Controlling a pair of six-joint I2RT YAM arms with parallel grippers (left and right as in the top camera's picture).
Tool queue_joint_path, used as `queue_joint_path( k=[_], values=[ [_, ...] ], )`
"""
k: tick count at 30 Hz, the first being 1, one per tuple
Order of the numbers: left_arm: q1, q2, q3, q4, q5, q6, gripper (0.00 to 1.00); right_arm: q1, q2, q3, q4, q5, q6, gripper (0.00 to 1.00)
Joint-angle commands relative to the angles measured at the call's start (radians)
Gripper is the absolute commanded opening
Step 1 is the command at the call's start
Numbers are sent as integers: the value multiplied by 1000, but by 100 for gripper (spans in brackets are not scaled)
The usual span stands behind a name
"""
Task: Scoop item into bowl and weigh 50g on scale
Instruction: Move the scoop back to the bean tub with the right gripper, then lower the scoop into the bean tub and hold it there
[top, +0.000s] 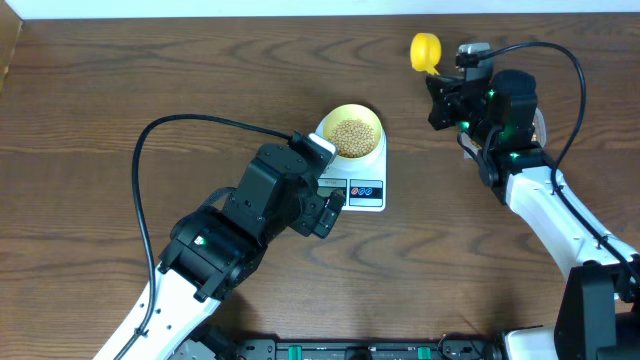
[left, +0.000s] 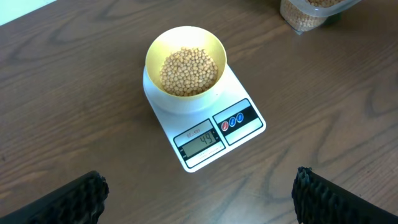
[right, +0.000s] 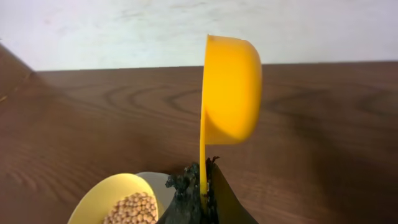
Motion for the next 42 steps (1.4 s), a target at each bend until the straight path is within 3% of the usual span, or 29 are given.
queue_joint_path(
  k=[1,13,21,30,42],
  values=[
    [4,5,0,-3,9,17,97,-2,-50,0,-33,83,43,1],
    [4,5,0,-3,9,17,97,-18,-316,0,-481,423,-31,1],
    [4,5,0,-3,9,17,97,-78,-364,0,-691,477,-74,1],
    [4,5,0,-3,9,17,97,-165,-310,-1,-716,419,-74,1],
    [4,5,0,-3,9,17,97,-165,-130,-1,-714,315,-74,1]
  ],
)
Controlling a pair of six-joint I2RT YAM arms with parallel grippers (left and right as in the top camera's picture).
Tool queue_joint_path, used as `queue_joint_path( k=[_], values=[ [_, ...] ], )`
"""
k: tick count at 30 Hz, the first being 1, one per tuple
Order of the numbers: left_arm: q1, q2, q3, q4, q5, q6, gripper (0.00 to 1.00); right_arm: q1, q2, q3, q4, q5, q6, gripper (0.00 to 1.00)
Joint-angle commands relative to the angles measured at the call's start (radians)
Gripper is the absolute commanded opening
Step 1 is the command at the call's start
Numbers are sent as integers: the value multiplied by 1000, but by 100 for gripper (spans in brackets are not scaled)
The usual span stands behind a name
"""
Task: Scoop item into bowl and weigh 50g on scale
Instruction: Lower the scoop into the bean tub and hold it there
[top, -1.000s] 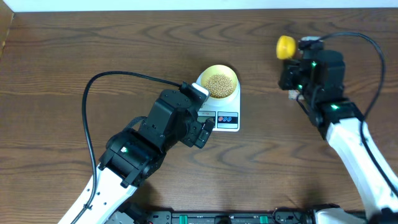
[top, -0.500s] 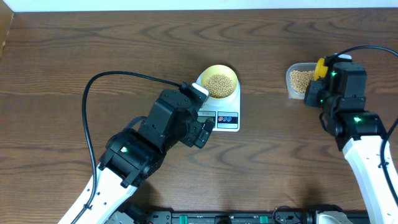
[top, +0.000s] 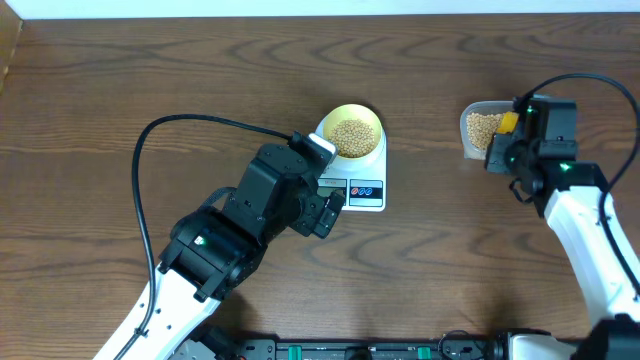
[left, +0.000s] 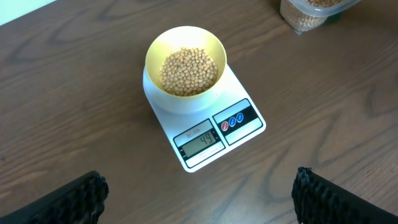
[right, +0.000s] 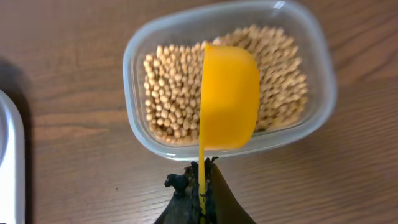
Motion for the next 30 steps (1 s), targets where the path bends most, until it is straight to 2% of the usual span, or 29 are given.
queue_joint_path(
  k=[1,12,20,30],
  values=[
    [4,5,0,-3,9,17,97,-3,36,0,2,-40,-10,1],
    [4,5,0,-3,9,17,97,-3,106,0,86,-42,-11,1],
    [4,5,0,-3,9,17,97,-3,143,0,87,-55,-10,1],
    [4,5,0,-3,9,17,97,-3,142,0,122,-70,68,1]
  ],
)
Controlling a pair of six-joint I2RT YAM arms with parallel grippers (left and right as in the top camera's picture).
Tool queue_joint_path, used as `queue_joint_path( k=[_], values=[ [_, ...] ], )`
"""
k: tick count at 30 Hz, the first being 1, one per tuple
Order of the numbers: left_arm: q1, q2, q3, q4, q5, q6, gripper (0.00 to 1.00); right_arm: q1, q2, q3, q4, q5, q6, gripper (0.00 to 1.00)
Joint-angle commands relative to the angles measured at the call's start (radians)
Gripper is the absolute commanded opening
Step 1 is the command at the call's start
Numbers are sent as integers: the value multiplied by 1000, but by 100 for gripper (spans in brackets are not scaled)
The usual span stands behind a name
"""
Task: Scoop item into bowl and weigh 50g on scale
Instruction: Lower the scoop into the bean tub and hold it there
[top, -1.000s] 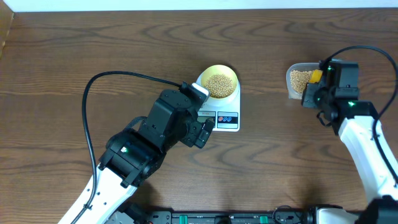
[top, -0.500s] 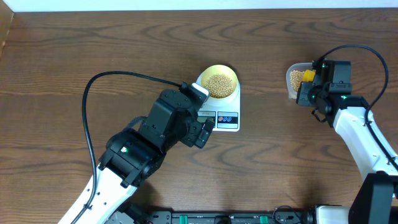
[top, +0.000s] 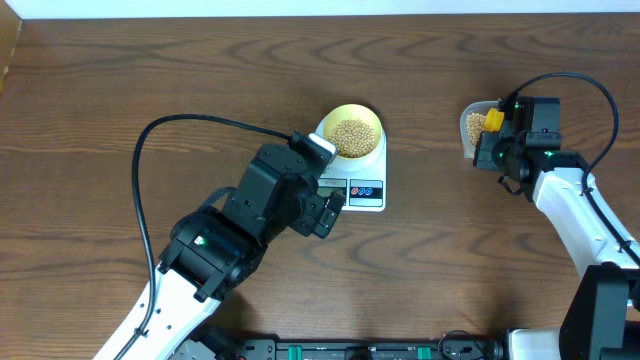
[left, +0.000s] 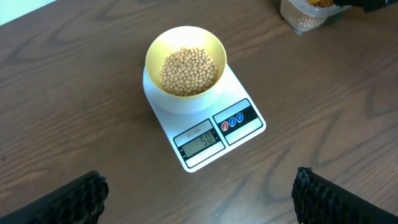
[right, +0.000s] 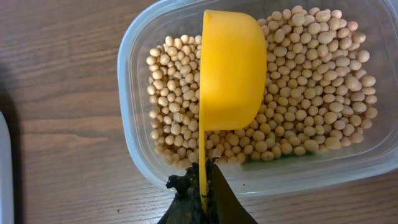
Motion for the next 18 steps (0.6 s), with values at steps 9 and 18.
queue_joint_path(
  k=[9,18],
  values=[
    [4,5,0,-3,9,17,97,-5,-53,0,47,-33,65,1],
    [4,5,0,-3,9,17,97,-59,-123,0,27,-126,56,1]
  ],
)
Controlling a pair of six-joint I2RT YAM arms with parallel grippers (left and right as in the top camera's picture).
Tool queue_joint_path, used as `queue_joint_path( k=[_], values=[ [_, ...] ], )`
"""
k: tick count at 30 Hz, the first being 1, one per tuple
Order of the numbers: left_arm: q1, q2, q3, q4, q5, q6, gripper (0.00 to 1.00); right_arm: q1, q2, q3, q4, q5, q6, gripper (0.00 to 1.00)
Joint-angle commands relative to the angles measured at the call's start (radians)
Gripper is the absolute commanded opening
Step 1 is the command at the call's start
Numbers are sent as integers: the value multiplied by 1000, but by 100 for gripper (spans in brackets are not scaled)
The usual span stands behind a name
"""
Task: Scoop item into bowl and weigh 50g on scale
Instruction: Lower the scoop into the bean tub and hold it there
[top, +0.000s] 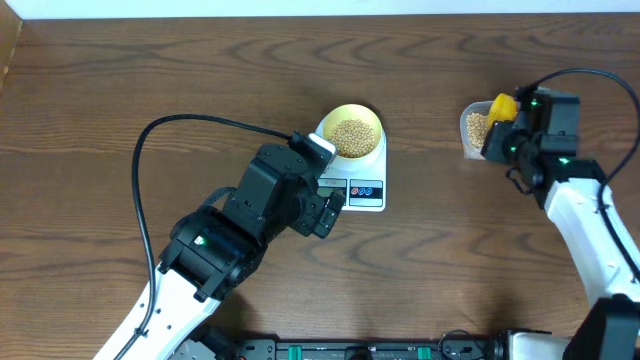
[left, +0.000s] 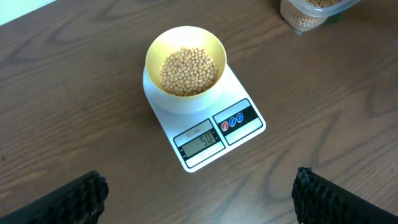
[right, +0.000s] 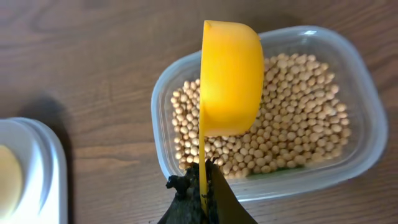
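Observation:
A yellow bowl (left: 185, 60) of soybeans sits on the white scale (left: 208, 134), whose display reads 50. A clear tub of soybeans (right: 292, 118) stands at the right of the table, seen too in the overhead view as the tub (top: 476, 128). My right gripper (right: 203, 186) is shut on the handle of the yellow scoop (right: 229, 78), which hangs above the tub's left part, turned on its side. My left gripper (left: 199, 199) is open, hovering in front of the scale with nothing between its fingers (left: 320, 196).
The tub of soybeans (left: 308, 12) shows at the top right of the left wrist view. The scale's corner (right: 34, 168) shows at the left in the right wrist view. My left arm (top: 230, 240) stretches from the front edge toward the scale.
The right gripper with the scoop has risen from close over the beans in the tub to higher above it, shifted toward the tub's left side. The scale still reads 50.
The right gripper held the scoop upright at the back of the table, the scale reading 49. Then the scoop was over the tub, then low over its beans with the scale at 50. Now it hangs higher above the tub. The left arm stayed still.

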Motion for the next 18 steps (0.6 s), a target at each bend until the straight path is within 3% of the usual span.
queue_joint_path(
  k=[1,5,11,18],
  values=[
    [4,5,0,-3,8,17,97,-32,-20,0,-2,-91,1,1],
    [4,5,0,-3,9,17,97,-57,-20,0,6,-183,-5,1],
    [4,5,0,-3,9,17,97,-56,-20,0,85,-406,-124,1],
    [4,5,0,-3,9,17,97,-54,-20,0,97,-436,-133,1]
  ],
)
